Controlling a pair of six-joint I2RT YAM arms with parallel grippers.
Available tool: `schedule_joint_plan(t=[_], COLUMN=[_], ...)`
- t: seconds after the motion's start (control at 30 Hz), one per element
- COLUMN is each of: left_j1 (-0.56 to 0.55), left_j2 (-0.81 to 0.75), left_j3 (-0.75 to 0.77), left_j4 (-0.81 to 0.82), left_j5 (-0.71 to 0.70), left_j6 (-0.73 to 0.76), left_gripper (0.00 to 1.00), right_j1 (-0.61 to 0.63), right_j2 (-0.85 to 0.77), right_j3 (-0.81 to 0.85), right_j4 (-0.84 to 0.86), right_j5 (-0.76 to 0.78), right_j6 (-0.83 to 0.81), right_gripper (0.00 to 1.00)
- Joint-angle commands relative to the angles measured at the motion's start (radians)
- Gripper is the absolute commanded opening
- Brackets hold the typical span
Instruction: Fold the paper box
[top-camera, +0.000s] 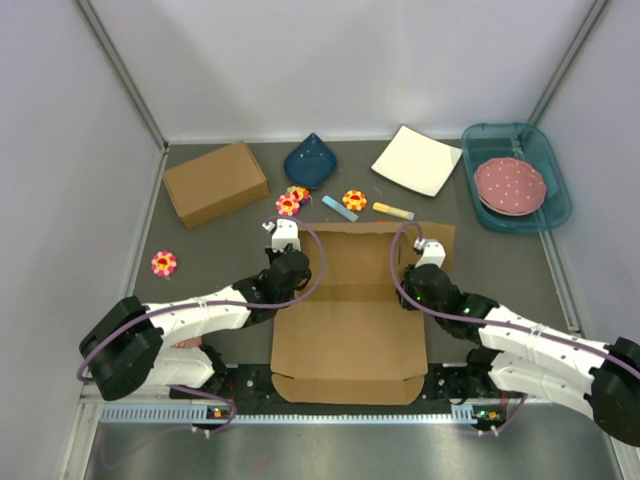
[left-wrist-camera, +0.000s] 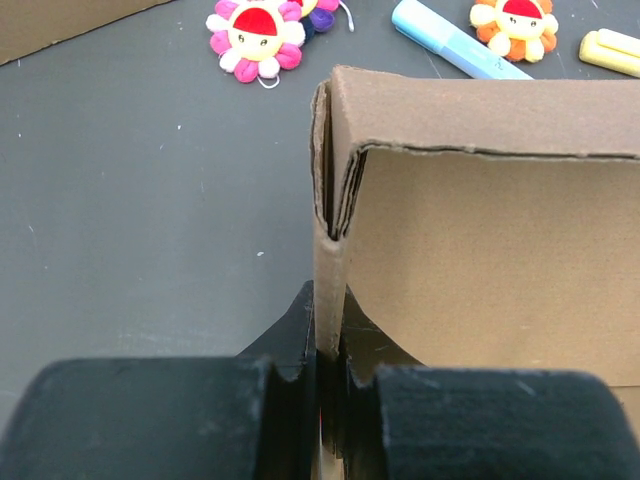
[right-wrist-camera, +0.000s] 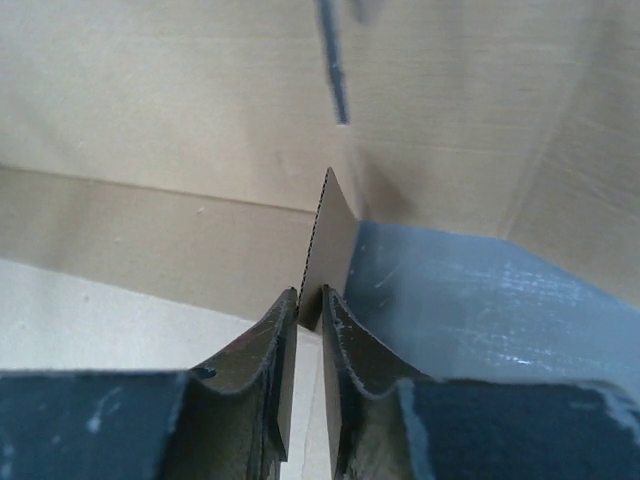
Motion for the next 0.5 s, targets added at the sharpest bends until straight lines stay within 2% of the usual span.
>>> schedule_joint_plan(t=[0.0, 0.07, 0.1, 0.3, 0.47], left_j1=[0.001, 0.001, 0.001, 0.001, 0.001], left_j2=[0.026, 0.026, 0.026, 0.021, 0.006], left_j3=[0.003, 0.003, 0.003, 0.0, -0.011], left_j4=[-0.037, -0.037, -0.038, -0.048, -0.052], left_j5=[0.025, 0.023, 0.02, 0.014, 0.002], left_j6=[-0.006, -0.006, -0.006, -0.006, -0.003], left_gripper=[0.0, 0.0, 0.0, 0.0, 0.0], right_j1=[0.074, 0.108, 0.116, 0.123, 0.123], right_j2=[0.068, 0.092, 0.111, 0.108, -0.13], right_j3=[0.028, 0.037, 0.047, 0.083, 0.163], right_j4=[0.094, 0.091, 0.086, 0.025, -0.142], right_j5=[-0.037, -0.018, -0.012, 0.028, 0.152], right_j6=[-0.063, -0.071, -0.074, -0.081, -0.129], right_gripper=[0.22, 0.27, 0.34, 0.5, 0.61])
